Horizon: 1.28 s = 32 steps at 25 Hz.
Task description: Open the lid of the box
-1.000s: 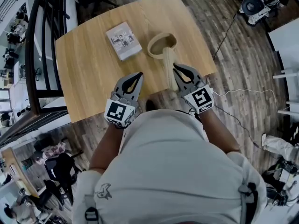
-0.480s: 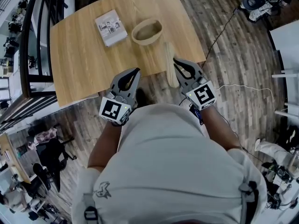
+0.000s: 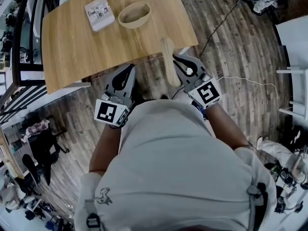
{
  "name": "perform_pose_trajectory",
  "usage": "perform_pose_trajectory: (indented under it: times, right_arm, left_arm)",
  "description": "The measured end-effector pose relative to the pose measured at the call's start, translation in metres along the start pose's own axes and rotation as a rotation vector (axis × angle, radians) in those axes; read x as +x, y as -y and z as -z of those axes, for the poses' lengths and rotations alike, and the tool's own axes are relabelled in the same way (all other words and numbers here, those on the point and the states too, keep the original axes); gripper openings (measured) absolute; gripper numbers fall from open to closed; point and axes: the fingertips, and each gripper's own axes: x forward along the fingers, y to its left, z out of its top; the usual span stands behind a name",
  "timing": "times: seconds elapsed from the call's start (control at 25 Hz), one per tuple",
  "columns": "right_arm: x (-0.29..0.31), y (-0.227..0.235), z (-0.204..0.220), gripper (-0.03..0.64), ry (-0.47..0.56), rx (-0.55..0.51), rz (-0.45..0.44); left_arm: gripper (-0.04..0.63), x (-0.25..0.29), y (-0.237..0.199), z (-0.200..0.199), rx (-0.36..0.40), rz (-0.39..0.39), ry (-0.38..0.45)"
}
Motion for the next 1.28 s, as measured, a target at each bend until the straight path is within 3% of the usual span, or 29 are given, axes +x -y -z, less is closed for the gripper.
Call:
perform_pose_trajectory:
  times: [0.48,0.88,1.28]
  right_arm:
    - [-0.061,-0.018,-0.003,0.043,0.034,-0.009,-0.036]
    - [-0.087,-0.032,-0.011,0.043,0.057,0.037,-0.006]
    - [-0.099,-0.046,-0.012,0.041,0.074,0.025,-0.038]
  left_arm:
    - [0.006,-0.023,0.055,-0.008,0.013,-0.064,0.006]
    - [0.006,-0.041,0.062,-0.01,0.024,-0.079,-0.023]
    - [0.006,-0.046,0.075,-0.013,0.023,-0.094,-0.007]
